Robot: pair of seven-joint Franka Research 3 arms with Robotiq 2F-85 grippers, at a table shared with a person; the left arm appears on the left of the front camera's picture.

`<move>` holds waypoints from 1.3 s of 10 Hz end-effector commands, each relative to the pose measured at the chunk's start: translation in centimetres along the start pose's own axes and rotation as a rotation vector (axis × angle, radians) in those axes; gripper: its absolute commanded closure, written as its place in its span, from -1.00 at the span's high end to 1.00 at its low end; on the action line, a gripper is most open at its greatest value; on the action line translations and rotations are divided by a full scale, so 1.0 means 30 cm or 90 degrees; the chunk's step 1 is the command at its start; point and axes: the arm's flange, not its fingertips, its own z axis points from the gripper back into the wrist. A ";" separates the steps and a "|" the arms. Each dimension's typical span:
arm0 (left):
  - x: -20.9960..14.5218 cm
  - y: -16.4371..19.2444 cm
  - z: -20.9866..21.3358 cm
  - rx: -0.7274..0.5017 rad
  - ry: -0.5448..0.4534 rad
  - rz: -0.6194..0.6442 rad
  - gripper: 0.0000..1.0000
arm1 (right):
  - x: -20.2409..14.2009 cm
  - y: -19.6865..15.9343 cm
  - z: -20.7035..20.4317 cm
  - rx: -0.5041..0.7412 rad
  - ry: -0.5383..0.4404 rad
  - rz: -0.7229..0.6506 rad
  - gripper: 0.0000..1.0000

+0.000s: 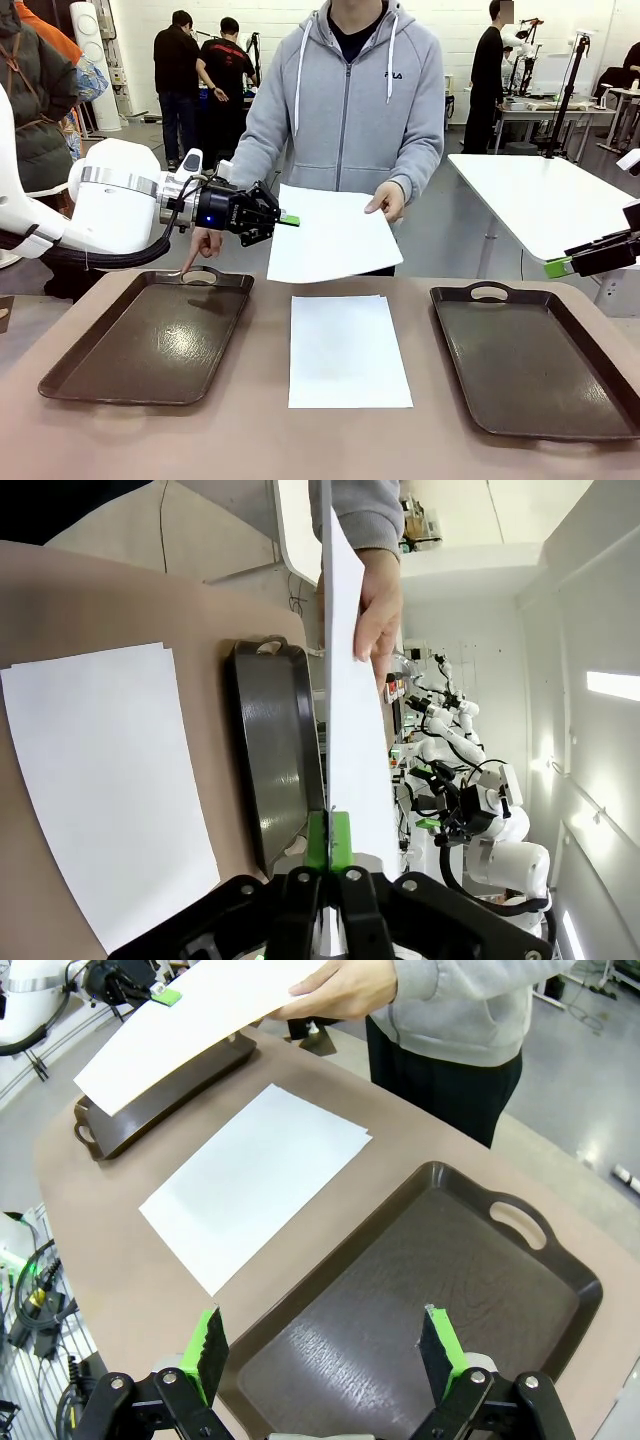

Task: Sort the A4 documents.
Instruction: Receive the A4 Paper, then place the A4 Paper in the designated Handle tray.

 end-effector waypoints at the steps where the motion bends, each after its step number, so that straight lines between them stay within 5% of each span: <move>1: -0.012 0.004 -0.009 -0.008 -0.016 -0.008 -1.00 | -0.008 -0.010 -0.011 0.011 -0.011 0.006 1.00; 4: -0.012 0.010 0.006 -0.026 0.057 0.013 -1.00 | -0.008 -0.010 -0.011 0.011 -0.011 0.006 1.00; 5: -0.006 0.001 -0.007 -0.005 0.009 0.001 -1.00 | -0.008 -0.010 -0.011 0.011 -0.011 0.006 1.00; 13: -0.006 0.001 -0.007 -0.005 0.009 0.001 -1.00 | -0.008 -0.010 -0.011 0.011 -0.011 0.006 1.00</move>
